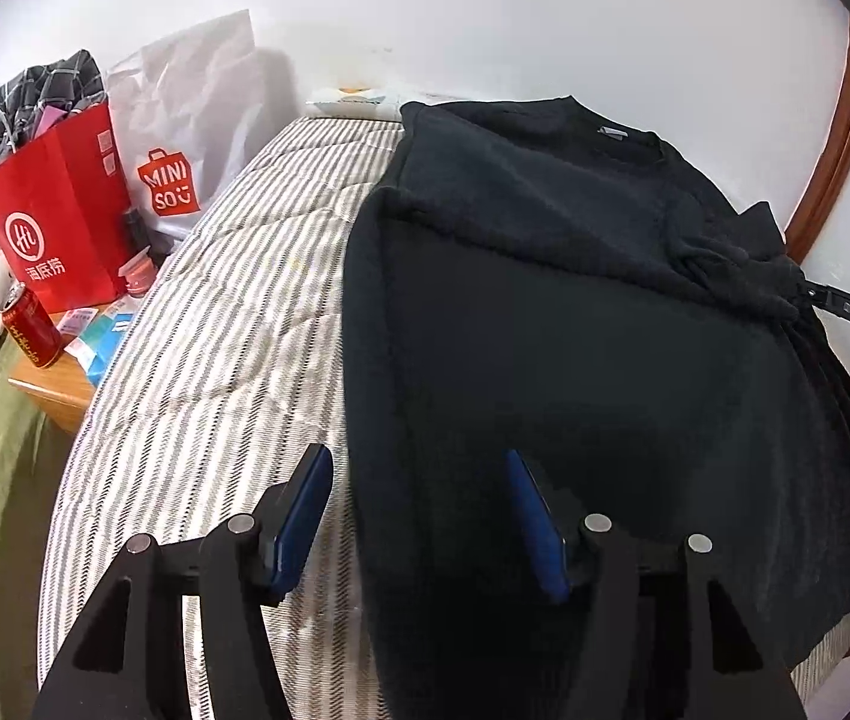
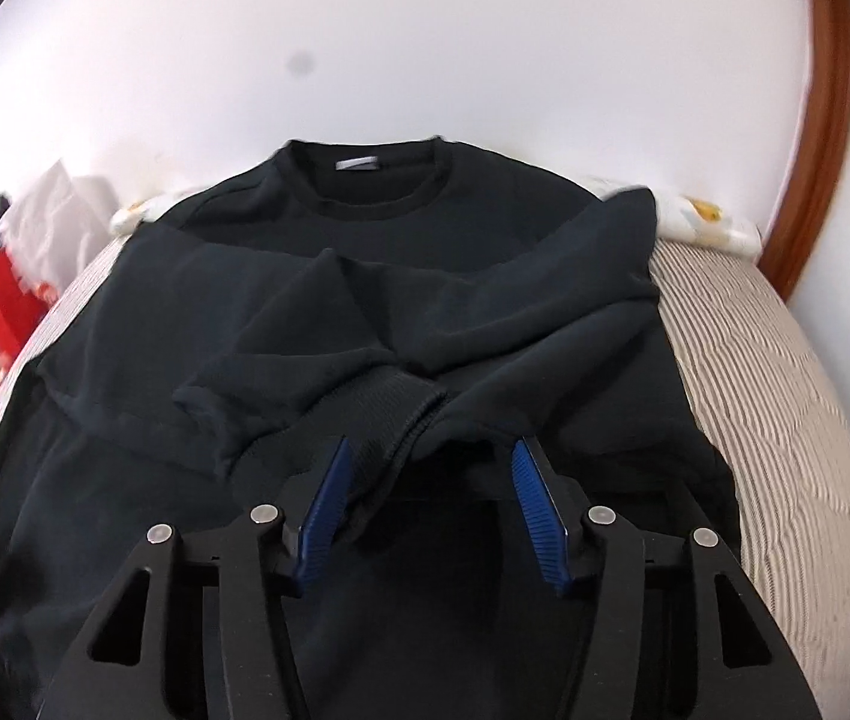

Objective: Fold small clothes
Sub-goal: 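Grasp the folded cuff with the right gripper and tuck it toward the hem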

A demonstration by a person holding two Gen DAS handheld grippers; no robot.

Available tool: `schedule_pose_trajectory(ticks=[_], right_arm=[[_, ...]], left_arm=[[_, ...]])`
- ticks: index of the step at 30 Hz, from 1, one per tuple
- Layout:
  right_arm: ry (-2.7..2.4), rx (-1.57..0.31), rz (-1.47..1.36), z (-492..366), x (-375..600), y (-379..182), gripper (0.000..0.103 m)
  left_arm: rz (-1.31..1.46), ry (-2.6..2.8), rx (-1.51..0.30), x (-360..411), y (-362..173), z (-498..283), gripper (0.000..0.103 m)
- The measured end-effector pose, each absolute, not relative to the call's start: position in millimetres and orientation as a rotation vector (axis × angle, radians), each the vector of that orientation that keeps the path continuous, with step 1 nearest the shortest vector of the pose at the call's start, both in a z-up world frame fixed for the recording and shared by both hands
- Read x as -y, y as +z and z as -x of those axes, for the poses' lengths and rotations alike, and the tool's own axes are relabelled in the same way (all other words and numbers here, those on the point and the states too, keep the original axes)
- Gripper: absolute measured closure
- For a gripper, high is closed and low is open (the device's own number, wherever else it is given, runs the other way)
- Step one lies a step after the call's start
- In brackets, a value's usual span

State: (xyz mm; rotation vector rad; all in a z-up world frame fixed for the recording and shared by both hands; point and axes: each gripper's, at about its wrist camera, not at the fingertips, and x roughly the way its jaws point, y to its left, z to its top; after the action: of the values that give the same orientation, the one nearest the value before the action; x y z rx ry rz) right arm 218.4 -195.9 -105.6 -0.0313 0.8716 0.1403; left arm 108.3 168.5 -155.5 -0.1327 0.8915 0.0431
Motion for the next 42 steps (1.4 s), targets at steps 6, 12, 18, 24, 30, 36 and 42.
schedule_pose_trajectory(ticks=[6, 12, 18, 24, 30, 36, 42], right_arm=[[0.179, -0.799, 0.102, -208, 183, -80, 0.049], [0.109, -0.903, 0.108, -254, 186, -122, 0.058], [0.197, -0.937, 0.050, -248, 180, -126, 0.093], [0.306, -0.947, -0.108, -252, 164, -96, 0.096], [0.417, -0.894, -0.190, -286, 104, -68, 0.096], [0.578, -0.940, -0.218, -314, 37, -61, 0.082], [0.525, -0.804, -0.103, -284, 79, -41, 0.050]], left_arm=[[0.164, 0.049, -0.900, -178, -159, -110, 0.046], [0.177, 0.030, -0.895, -176, -159, -113, 0.046], [0.164, 0.012, -0.886, -176, -156, -117, 0.046], [0.181, 0.011, -0.875, -182, -151, -122, 0.046], [0.180, 0.041, -0.875, -186, -144, -130, 0.046], [0.153, 0.035, -0.865, -176, -130, -149, 0.046], [0.150, -0.045, -0.862, -147, -121, -183, 0.046]])
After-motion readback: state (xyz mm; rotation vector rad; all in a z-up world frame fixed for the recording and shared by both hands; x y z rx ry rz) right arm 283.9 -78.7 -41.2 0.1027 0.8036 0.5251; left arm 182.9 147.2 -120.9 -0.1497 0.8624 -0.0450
